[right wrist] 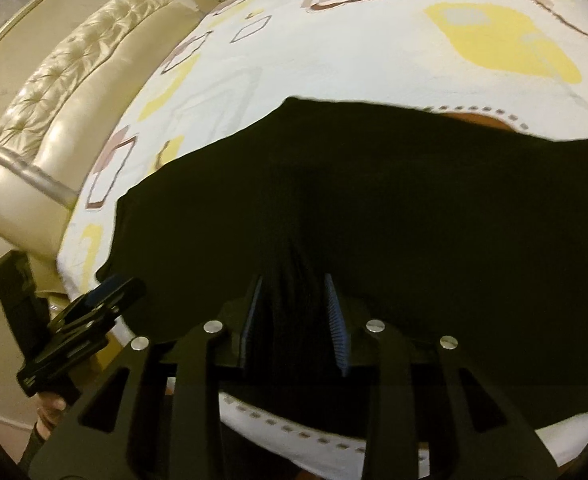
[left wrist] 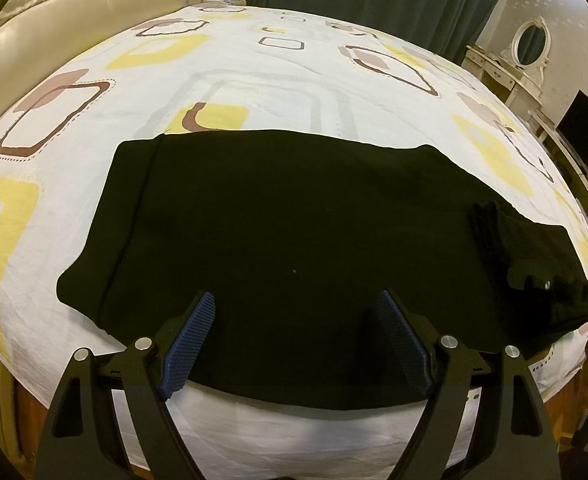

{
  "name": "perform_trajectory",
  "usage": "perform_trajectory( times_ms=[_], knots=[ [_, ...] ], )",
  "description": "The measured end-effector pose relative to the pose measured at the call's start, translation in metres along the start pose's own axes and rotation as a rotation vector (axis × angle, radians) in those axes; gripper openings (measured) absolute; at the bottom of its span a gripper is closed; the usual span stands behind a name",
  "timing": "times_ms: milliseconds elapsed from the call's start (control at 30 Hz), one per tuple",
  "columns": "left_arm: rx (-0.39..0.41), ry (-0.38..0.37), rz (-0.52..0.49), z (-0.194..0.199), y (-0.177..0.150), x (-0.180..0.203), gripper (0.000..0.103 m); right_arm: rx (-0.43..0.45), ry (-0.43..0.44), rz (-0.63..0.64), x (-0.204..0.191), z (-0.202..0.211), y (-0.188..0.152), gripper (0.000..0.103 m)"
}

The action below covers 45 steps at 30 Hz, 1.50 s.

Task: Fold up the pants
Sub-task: 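Lower the folded end onto the pants with the right gripper, then grasp the end of the folded black pants with the right gripper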

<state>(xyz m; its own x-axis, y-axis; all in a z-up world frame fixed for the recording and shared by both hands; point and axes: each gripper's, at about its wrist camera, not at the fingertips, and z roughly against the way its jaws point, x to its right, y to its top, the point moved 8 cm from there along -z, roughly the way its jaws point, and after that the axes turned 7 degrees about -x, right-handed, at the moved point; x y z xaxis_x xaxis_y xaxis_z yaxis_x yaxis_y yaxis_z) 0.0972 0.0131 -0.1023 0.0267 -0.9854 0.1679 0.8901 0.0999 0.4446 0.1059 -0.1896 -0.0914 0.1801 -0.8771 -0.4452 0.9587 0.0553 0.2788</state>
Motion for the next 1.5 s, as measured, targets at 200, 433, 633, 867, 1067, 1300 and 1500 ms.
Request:
perform_trajectory(
  times_ms=[200, 433, 633, 867, 1067, 1300, 1500],
  knots=[
    [0.003, -0.001, 0.000, 0.000, 0.000, 0.000, 0.082, -0.009, 0.005, -0.004, -0.001, -0.013, -0.008, 0.036],
    [0.006, 0.005, -0.025, 0.001, -0.002, 0.005, 0.082, 0.020, 0.155, -0.022, 0.003, 0.010, -0.004, 0.037],
    [0.012, 0.018, -0.056, 0.001, -0.002, 0.009, 0.082, 0.246, 0.043, -0.024, 0.065, 0.115, 0.017, 0.056],
    [0.021, 0.003, -0.054, 0.004, -0.001, 0.014, 0.082, 0.254, -0.009, -0.362, 0.224, 0.147, 0.035, 0.056],
    [0.012, 0.009, -0.072, 0.001, -0.005, 0.017, 0.082, 0.153, 0.150, -0.436, 0.250, 0.107, 0.043, 0.046],
    [0.002, -0.005, -0.058, -0.001, -0.005, 0.017, 0.082, 0.136, 0.148, -0.443, 0.266, 0.089, 0.037, 0.022],
    [0.001, -0.012, -0.041, 0.000, -0.005, 0.014, 0.082, 0.171, 0.288, -0.520, 0.273, 0.094, 0.019, 0.029]
  ],
)
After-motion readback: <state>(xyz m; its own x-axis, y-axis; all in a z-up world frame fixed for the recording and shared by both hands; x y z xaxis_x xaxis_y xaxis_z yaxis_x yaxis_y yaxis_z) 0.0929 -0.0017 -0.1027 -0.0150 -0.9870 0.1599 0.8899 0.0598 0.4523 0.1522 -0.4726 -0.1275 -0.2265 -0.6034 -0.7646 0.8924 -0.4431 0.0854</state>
